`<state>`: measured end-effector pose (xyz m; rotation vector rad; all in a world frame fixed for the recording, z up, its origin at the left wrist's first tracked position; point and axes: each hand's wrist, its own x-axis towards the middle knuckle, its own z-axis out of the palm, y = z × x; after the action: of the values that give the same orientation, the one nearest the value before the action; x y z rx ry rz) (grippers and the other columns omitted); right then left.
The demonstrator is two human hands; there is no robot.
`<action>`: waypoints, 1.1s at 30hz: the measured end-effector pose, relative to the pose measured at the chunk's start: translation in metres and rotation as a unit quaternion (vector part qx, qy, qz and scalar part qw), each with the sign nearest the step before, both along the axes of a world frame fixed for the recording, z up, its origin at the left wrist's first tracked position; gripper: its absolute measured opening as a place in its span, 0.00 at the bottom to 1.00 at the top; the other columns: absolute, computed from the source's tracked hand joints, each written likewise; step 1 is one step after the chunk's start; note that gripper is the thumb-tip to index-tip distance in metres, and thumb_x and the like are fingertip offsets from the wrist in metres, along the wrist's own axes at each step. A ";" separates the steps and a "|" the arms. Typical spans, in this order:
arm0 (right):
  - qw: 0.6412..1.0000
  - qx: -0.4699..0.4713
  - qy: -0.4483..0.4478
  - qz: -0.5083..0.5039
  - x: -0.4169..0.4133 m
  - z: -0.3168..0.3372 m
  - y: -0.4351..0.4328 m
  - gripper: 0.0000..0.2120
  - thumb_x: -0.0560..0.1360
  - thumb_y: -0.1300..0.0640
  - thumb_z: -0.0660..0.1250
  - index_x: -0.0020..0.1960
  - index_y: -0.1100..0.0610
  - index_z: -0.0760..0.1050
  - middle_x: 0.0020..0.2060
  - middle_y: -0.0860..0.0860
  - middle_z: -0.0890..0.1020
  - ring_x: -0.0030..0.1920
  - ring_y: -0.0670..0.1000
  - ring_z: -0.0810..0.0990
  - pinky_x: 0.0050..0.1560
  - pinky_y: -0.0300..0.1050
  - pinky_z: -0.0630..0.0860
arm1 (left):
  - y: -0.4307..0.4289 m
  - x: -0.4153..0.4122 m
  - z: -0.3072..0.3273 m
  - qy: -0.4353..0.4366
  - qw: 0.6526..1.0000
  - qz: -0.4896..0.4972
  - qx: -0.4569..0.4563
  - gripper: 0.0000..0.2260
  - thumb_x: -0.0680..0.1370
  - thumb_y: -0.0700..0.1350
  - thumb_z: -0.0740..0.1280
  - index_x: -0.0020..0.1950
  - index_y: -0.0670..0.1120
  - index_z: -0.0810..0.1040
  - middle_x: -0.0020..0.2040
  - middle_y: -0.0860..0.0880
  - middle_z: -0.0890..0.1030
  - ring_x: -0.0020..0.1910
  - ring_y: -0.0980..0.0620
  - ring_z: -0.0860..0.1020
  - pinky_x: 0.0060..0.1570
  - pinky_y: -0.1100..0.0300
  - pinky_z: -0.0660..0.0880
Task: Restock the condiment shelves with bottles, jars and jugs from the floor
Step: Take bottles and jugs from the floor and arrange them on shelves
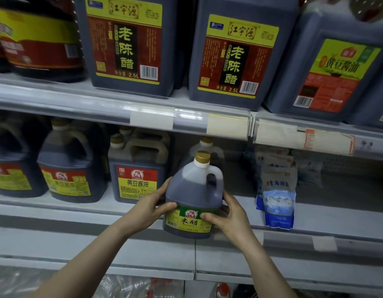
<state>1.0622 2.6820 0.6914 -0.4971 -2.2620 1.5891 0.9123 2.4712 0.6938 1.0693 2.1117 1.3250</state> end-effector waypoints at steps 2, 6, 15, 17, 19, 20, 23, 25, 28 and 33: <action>1.000 0.007 -0.003 0.000 0.000 0.002 -0.002 0.32 0.66 0.54 0.81 0.61 0.35 0.69 0.59 0.36 0.75 0.53 0.33 0.76 0.45 0.29 0.77 | 0.002 0.001 -0.001 -0.007 1.000 -0.018 -0.022 0.43 0.75 0.49 0.74 0.80 0.60 0.48 0.70 0.58 0.74 0.66 0.58 0.75 0.62 0.53 0.77; 0.999 0.023 -0.015 -0.016 0.002 -0.001 -0.009 0.32 0.69 0.53 0.79 0.64 0.36 0.66 0.55 0.33 0.76 0.53 0.34 0.76 0.47 0.28 0.76 | 0.012 0.006 0.001 0.025 0.999 0.018 -0.038 0.47 0.73 0.40 0.75 0.81 0.54 0.46 0.71 0.51 0.74 0.66 0.50 0.76 0.63 0.48 0.76; 0.997 0.064 -0.032 -0.031 -0.002 -0.003 -0.010 0.33 0.69 0.52 0.80 0.67 0.40 0.67 0.50 0.31 0.77 0.49 0.31 0.76 0.47 0.29 0.74 | 0.018 0.006 0.001 0.050 0.997 0.032 -0.053 0.42 0.74 0.41 0.75 0.79 0.53 0.52 0.67 0.51 0.77 0.63 0.50 0.78 0.61 0.50 0.77; 0.997 0.062 -0.033 -0.030 -0.003 -0.003 -0.007 0.33 0.69 0.53 0.79 0.66 0.40 0.67 0.50 0.31 0.77 0.48 0.29 0.76 0.45 0.26 0.74 | 0.020 0.006 0.001 0.061 0.996 0.040 -0.049 0.40 0.74 0.42 0.75 0.78 0.53 0.54 0.66 0.51 0.77 0.61 0.50 0.79 0.60 0.51 0.78; 0.998 0.054 -0.032 -0.027 -0.005 -0.001 -0.005 0.33 0.69 0.55 0.79 0.65 0.39 0.66 0.50 0.31 0.77 0.47 0.29 0.75 0.43 0.24 0.73 | 0.023 0.006 0.000 0.068 0.996 0.046 -0.042 0.40 0.73 0.42 0.75 0.77 0.53 0.54 0.66 0.51 0.78 0.60 0.51 0.79 0.58 0.54 0.79; 0.998 0.049 -0.032 -0.026 -0.006 -0.001 -0.003 0.33 0.69 0.56 0.79 0.65 0.38 0.66 0.50 0.31 0.77 0.48 0.29 0.75 0.43 0.23 0.73 | 0.024 0.005 0.000 0.070 0.996 0.047 -0.041 0.40 0.73 0.42 0.75 0.77 0.53 0.54 0.65 0.51 0.78 0.59 0.51 0.80 0.58 0.54 0.79; 0.999 0.039 -0.031 -0.020 -0.008 -0.001 0.004 0.33 0.70 0.56 0.79 0.66 0.38 0.66 0.51 0.30 0.76 0.48 0.27 0.75 0.43 0.23 0.74 | 0.029 0.003 0.001 0.075 0.995 0.049 -0.042 0.41 0.73 0.42 0.76 0.77 0.53 0.54 0.65 0.50 0.79 0.58 0.51 0.80 0.57 0.56 0.79; 0.999 0.035 -0.030 -0.016 -0.010 -0.001 0.009 0.33 0.69 0.56 0.79 0.66 0.38 0.66 0.51 0.30 0.76 0.48 0.24 0.75 0.43 0.23 0.74 | 0.032 0.003 0.001 0.077 0.995 0.050 -0.046 0.41 0.73 0.42 0.75 0.78 0.52 0.53 0.65 0.49 0.79 0.59 0.50 0.80 0.57 0.57 0.79; 0.999 0.031 -0.028 -0.011 -0.014 -0.001 0.015 0.34 0.69 0.56 0.79 0.68 0.40 0.67 0.52 0.31 0.77 0.49 0.28 0.76 0.46 0.26 0.75 | 0.037 0.003 0.001 0.076 0.994 0.058 -0.052 0.42 0.74 0.42 0.75 0.78 0.52 0.52 0.65 0.49 0.79 0.60 0.49 0.80 0.58 0.56 0.78; 0.999 0.026 -0.032 0.002 -0.021 0.000 0.025 0.35 0.69 0.56 0.79 0.70 0.42 0.68 0.54 0.33 0.76 0.54 0.34 0.75 0.52 0.32 0.75 | 0.044 0.001 0.001 0.097 0.990 0.075 -0.065 0.42 0.73 0.44 0.76 0.79 0.49 0.52 0.64 0.47 0.79 0.59 0.47 0.80 0.57 0.54 0.77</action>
<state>1.0409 2.7068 0.6914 -0.5379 -2.3466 1.5323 0.9137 2.5154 0.6948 1.0405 2.4271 1.1700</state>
